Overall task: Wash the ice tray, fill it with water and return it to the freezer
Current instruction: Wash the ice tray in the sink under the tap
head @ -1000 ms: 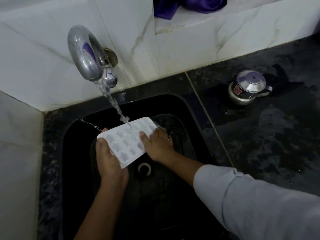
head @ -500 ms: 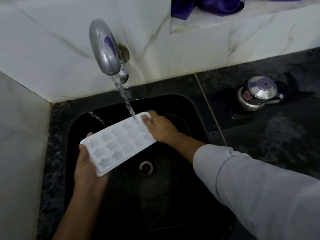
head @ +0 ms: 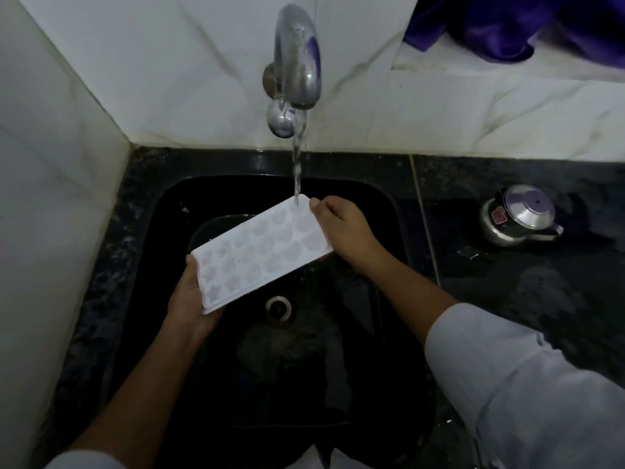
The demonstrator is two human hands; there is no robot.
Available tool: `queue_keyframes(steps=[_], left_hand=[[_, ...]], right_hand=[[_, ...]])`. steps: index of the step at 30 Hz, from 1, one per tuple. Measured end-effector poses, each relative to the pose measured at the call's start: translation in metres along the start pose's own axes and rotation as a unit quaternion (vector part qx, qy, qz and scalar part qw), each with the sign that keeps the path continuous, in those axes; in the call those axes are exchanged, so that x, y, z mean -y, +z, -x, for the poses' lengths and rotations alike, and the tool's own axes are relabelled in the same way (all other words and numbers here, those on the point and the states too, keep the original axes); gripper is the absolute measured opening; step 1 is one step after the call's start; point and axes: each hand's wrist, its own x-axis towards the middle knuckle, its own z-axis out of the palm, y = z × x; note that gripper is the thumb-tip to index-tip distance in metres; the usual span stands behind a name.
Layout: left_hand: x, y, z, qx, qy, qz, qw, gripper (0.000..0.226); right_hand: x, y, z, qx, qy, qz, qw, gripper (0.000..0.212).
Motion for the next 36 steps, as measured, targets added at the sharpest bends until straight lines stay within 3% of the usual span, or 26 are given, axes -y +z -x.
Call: queue_keyframes(steps=[3, 8, 10, 13, 17, 19, 23, 28, 31, 36], left_hand=[[0.002, -0.006, 0.001, 0.011, 0.008, 0.003, 1.0, 0.066], [-0.003, -0.019, -0.002, -0.008, 0.039, -0.008, 0.999, 0.057], [-0.002, -0.019, -0.003, -0.012, 0.041, -0.016, 0.999, 0.059], [0.002, -0.016, -0.003, -0.009, 0.046, -0.011, 0.999, 0.059], [0.003, -0.021, -0.006, -0.016, 0.046, -0.014, 0.999, 0.061], [-0.001, -0.023, -0.006, -0.016, 0.044, -0.024, 0.999, 0.064], [-0.009, -0.016, -0.004, -0.008, 0.025, 0.007, 1.0, 0.063], [-0.005, 0.014, 0.004, -0.006, 0.033, 0.19, 0.981, 0.067], [0.011, 0.043, 0.006, -0.025, 0.03, 0.227, 0.973, 0.063], [0.032, 0.085, -0.002, -0.11, 0.027, 0.15, 0.982, 0.045]], right_hand=[[0.006, 0.002, 0.0, -0.008, -0.011, 0.031, 0.999, 0.04], [0.01, -0.001, 0.012, 0.107, 0.004, 0.031, 0.994, 0.018], [0.013, 0.001, 0.011, 0.075, -0.011, 0.073, 0.994, 0.016], [0.027, 0.004, 0.006, 0.013, -0.027, 0.128, 0.991, 0.032], [0.035, 0.005, 0.002, 0.026, -0.029, 0.139, 0.989, 0.03], [0.03, 0.007, 0.002, 0.05, -0.011, 0.12, 0.991, 0.018], [0.018, 0.004, 0.002, 0.053, -0.012, 0.105, 0.993, 0.021], [0.013, 0.005, 0.002, -0.083, 0.01, 0.07, 0.994, 0.017], [0.005, 0.011, 0.013, -0.144, 0.028, 0.034, 0.989, 0.026], [-0.013, 0.027, 0.04, -0.04, 0.11, -0.086, 0.989, 0.007]])
